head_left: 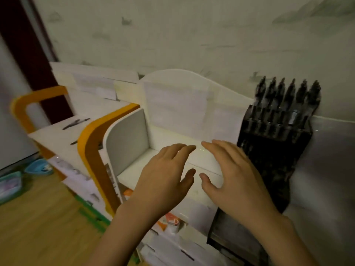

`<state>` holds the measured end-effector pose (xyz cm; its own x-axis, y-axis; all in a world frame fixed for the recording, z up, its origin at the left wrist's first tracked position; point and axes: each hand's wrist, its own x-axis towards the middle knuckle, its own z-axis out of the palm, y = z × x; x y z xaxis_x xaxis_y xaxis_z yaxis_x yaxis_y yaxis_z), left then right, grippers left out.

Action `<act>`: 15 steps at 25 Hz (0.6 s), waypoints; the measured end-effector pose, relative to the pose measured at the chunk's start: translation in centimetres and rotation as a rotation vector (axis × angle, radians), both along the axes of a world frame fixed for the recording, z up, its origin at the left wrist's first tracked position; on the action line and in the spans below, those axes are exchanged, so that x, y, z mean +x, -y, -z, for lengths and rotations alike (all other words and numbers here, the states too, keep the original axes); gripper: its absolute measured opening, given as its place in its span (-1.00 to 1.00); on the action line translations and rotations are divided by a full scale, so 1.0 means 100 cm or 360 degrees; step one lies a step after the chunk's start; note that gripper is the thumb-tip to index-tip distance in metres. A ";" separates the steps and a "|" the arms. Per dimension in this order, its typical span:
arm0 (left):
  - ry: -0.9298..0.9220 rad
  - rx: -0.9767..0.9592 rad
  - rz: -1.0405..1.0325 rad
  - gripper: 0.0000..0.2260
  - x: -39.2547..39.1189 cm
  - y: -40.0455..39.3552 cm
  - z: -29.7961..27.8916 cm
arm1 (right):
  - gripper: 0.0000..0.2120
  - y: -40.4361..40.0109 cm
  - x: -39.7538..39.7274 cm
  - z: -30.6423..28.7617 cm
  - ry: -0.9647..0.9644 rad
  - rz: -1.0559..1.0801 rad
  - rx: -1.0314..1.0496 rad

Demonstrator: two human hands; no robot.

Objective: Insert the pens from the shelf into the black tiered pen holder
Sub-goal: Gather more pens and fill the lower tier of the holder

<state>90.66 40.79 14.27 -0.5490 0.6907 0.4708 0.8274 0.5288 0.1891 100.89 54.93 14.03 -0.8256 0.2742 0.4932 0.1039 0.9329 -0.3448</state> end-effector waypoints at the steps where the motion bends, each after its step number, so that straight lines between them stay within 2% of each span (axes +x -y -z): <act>1: 0.0012 0.0002 -0.0053 -0.50 -0.005 0.012 0.002 | -0.38 0.010 -0.011 0.003 0.0053 -0.0029 0.0024; 7: 0.0022 -0.0066 -0.0358 -0.49 -0.046 0.114 0.016 | -0.35 0.099 -0.083 0.020 0.0288 -0.0255 0.0086; 15: 0.0005 -0.0160 -0.0559 -0.46 -0.120 0.298 0.024 | -0.35 0.267 -0.192 0.023 0.0296 -0.0536 0.0058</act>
